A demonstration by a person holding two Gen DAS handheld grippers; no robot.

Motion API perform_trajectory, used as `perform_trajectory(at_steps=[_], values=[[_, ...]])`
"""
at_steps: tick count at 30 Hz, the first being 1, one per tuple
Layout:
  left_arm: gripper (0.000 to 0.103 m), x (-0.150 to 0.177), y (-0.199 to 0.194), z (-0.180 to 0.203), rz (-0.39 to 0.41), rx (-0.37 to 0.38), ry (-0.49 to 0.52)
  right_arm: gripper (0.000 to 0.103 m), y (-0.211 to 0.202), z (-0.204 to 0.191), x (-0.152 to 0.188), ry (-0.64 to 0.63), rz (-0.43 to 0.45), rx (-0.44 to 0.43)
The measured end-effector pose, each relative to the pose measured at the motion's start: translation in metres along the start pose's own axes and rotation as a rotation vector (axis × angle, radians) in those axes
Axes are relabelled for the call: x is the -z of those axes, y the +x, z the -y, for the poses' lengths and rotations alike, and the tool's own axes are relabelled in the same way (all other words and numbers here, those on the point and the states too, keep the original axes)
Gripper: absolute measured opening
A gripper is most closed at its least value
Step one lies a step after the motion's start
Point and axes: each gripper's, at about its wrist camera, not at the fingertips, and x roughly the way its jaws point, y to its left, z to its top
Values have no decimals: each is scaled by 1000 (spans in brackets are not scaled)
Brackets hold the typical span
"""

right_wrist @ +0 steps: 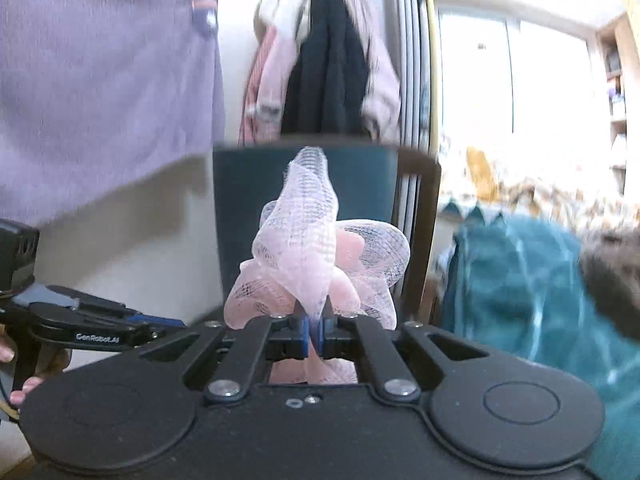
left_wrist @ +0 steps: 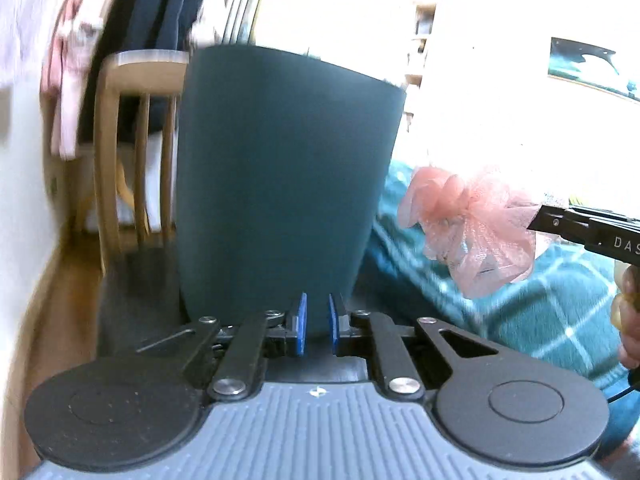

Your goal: Collect trash

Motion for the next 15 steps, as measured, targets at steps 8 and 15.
perform_trajectory(at_steps=[8,15], values=[[11,81,41,11,-294,54,170,4,-5,11,24,46,-29,7],[12,207,87,-17,-549,72,185,4,-3,13,65,111,-139,24]])
